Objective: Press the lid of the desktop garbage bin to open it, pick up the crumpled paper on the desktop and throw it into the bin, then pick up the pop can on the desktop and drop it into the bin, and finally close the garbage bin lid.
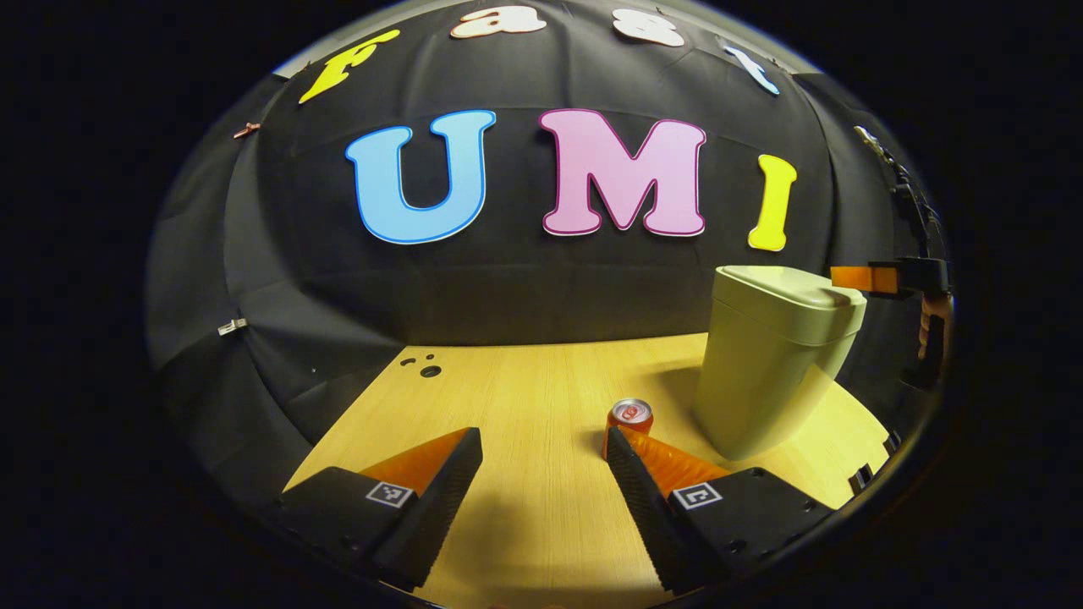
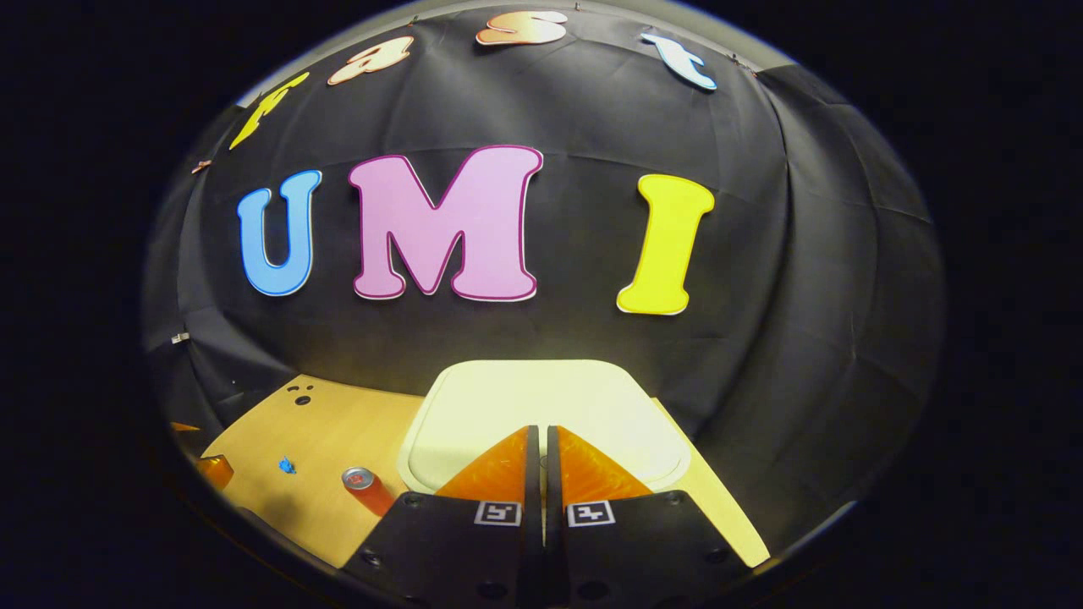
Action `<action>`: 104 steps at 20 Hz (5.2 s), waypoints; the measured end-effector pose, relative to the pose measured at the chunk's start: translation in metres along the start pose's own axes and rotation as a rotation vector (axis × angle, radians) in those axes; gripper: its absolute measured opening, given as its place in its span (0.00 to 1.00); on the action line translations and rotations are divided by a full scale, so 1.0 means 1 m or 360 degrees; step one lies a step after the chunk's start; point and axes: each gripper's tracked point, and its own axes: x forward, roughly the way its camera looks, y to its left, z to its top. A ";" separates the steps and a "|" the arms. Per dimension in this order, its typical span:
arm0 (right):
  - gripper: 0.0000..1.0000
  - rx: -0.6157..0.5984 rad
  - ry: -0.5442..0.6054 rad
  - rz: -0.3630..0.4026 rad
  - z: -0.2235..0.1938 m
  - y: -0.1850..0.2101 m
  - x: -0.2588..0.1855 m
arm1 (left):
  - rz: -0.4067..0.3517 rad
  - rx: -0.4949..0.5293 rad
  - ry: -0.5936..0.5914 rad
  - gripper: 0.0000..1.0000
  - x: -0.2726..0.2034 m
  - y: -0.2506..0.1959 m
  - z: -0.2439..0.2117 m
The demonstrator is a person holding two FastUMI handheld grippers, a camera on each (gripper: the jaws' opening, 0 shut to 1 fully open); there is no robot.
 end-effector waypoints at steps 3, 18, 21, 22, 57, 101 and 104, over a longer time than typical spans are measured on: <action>0.05 0.0003 0.0026 0.0008 -0.006 0.000 0.004 | -0.0003 0.0013 0.0015 0.95 0.001 -0.001 -0.001; 0.06 0.0086 0.0013 -0.0026 -0.009 -0.002 0.010 | 0.0016 -0.0018 0.0090 0.95 0.010 0.004 -0.015; 0.05 0.0062 0.0005 -0.0033 -0.011 -0.001 0.010 | 0.0010 -0.0016 0.0100 0.95 0.012 0.003 -0.016; 0.05 0.0045 0.0008 -0.0032 -0.011 -0.001 0.011 | 0.0008 -0.0014 0.0103 0.95 0.012 0.002 -0.017; 0.05 0.0076 -0.0250 -0.0007 0.082 0.020 -0.056 | 0.0102 -0.0070 -0.0002 0.95 -0.011 0.049 -0.015; 0.96 -0.0028 0.0163 0.0118 -0.054 0.079 -0.101 | 0.0151 -0.0326 0.0343 0.96 0.131 0.135 -0.103; 0.96 -0.0019 0.0223 0.0140 -0.068 0.083 -0.100 | 0.0174 -0.0292 0.0378 0.96 0.153 0.139 -0.115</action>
